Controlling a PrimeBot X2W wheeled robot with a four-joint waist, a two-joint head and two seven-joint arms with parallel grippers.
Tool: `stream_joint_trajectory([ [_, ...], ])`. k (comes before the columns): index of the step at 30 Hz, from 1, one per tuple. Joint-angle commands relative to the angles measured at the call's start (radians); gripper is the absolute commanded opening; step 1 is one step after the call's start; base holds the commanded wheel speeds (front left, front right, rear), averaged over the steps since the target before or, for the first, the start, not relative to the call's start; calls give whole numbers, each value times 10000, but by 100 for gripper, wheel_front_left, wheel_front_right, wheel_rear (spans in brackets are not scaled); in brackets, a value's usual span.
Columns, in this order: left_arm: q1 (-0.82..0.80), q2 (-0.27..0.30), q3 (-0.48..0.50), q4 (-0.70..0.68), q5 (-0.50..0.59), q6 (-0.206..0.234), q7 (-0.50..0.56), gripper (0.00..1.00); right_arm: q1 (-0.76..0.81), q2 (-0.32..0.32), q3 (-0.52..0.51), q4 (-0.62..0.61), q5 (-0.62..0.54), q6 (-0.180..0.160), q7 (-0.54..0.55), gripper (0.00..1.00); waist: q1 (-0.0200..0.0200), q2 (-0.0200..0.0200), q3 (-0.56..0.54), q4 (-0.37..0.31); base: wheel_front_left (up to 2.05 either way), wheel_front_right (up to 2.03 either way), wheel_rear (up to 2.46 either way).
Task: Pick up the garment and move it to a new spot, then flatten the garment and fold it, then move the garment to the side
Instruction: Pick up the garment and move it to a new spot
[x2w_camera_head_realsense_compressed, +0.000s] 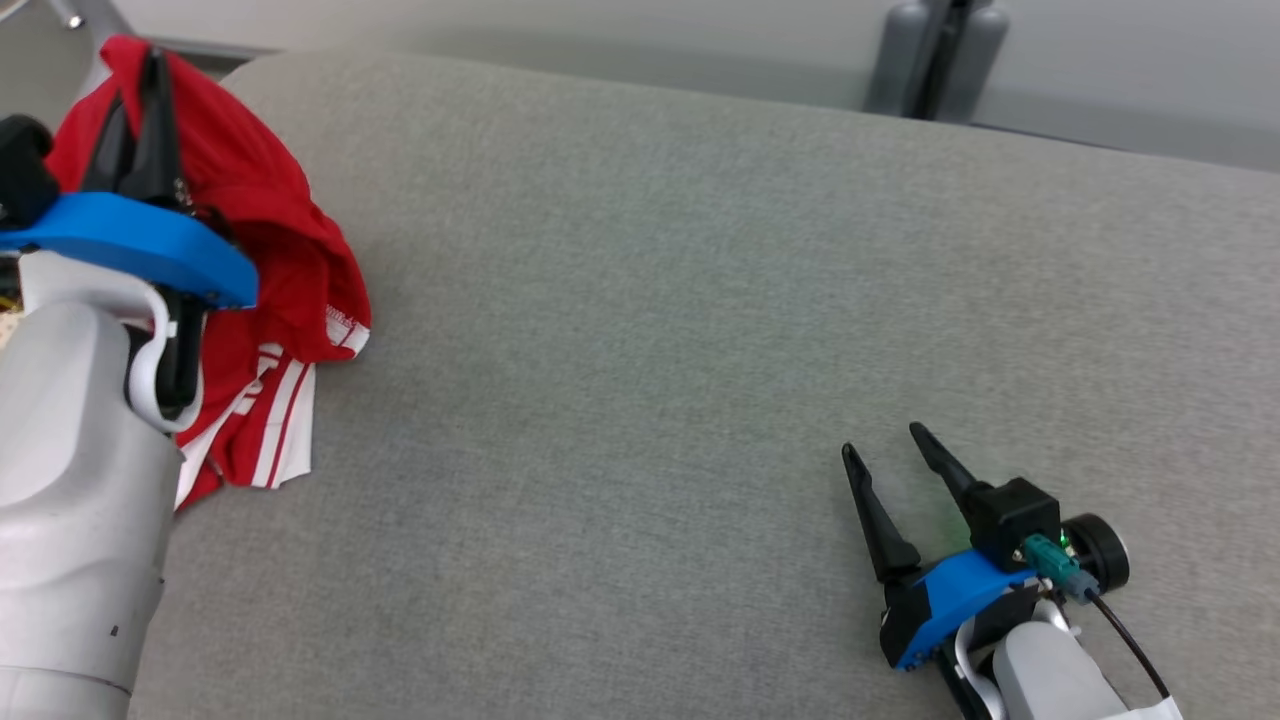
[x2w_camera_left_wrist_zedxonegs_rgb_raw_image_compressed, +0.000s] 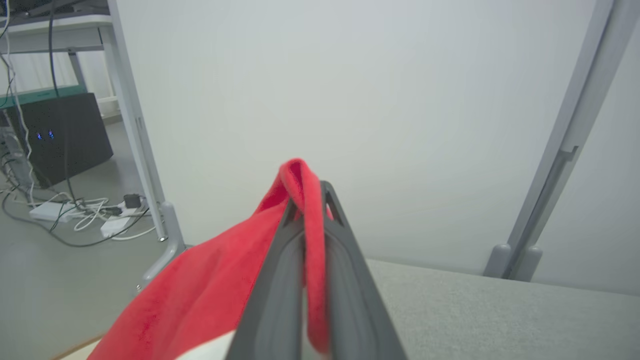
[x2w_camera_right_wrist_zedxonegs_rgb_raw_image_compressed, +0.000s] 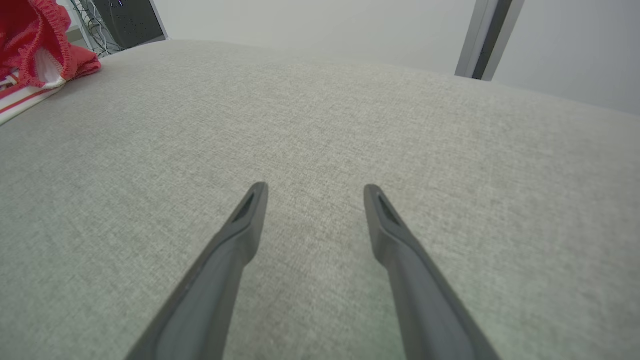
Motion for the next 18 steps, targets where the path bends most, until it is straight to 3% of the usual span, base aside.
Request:
stream_joint_trajectory([
  [1,-141,49,-296,-397,-197,-24,-83,0,226,-56,37,-20,127,-3,-4,100,-2,-1,-404,-391,0,0,0],
  [8,129,-280,-1560,-2159,-918,-25,-168,0,669,-51,139,-118,495,-3,-4,100,-2,-1,-1044,-1605,0,0,0],
  [18,837,-1991,-2739,-3202,-1241,-18,-235,0,1048,-44,75,-315,635,-1,-4,100,-2,-1,-1296,-3339,0,0,0],
])
